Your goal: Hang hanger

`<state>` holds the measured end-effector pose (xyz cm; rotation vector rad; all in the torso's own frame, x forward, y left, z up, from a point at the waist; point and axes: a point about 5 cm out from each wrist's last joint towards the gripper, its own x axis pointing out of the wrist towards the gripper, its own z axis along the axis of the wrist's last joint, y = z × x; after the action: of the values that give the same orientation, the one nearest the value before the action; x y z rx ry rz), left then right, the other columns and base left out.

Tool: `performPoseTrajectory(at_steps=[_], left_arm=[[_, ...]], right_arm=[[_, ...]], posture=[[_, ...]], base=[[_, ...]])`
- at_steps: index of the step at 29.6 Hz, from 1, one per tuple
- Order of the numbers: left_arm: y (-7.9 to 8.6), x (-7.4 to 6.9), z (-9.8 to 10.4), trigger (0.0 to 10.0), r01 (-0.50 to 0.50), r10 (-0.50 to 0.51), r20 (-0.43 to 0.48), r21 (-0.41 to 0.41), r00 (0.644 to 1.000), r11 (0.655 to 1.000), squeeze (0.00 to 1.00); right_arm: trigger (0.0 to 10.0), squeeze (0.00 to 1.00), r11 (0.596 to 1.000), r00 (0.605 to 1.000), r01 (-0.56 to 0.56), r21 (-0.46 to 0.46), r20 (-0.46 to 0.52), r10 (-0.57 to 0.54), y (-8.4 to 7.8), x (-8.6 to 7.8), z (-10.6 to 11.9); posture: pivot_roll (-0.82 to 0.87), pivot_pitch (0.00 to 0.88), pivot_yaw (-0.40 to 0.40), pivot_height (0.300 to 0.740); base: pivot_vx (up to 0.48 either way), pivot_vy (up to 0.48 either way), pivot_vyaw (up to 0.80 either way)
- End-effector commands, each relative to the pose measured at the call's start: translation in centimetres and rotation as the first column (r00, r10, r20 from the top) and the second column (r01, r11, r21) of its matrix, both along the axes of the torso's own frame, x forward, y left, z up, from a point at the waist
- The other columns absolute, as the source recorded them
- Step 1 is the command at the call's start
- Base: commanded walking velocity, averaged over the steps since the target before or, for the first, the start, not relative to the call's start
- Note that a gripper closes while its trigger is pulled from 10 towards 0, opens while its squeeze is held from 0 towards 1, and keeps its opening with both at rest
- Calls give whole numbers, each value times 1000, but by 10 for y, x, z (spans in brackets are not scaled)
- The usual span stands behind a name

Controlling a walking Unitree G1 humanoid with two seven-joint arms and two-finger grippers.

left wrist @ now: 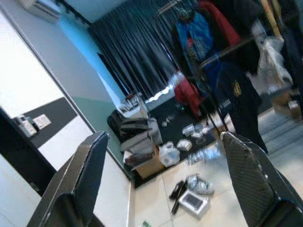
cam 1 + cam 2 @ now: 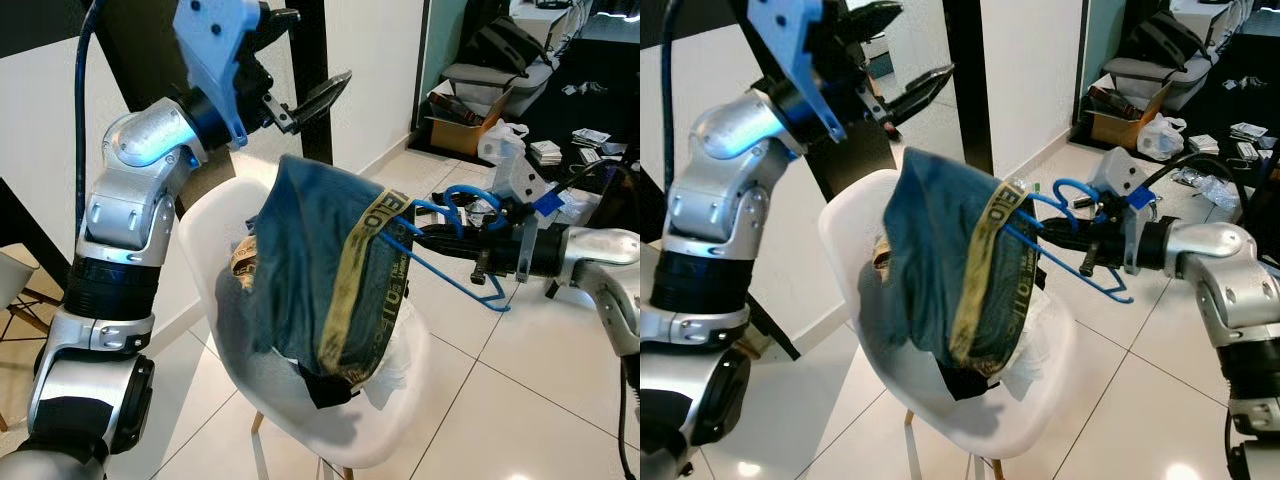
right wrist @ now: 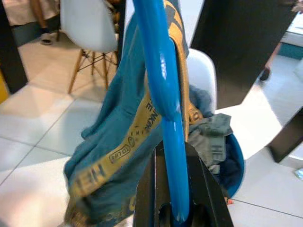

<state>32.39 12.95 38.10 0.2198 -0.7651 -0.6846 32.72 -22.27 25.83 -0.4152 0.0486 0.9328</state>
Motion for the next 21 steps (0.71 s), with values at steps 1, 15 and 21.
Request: performPoseTrajectory(at_steps=[1,15,21], left_arm=[[6,-2,-2,10000,0,-1,-17,-54,1000,999,1000],[-58,-23,-104,10000,45,-72,-278,-102,958,994,0],[-82,-33,-132,10000,-19,-26,-357,-121,934,992,0]], right_arm=[[10000,0,1000,998,6,15,64,-7,-1,2,15],[10000,0,992,989,-68,104,139,53,9,9,57],[10000,0,986,978,-105,130,195,78,18,14,78]], posture=[[-70,0,67,740],[-70,0,51,740],[-68,0,44,740]], base=[[0,0,0],[0,0,0],[0,0,0]])
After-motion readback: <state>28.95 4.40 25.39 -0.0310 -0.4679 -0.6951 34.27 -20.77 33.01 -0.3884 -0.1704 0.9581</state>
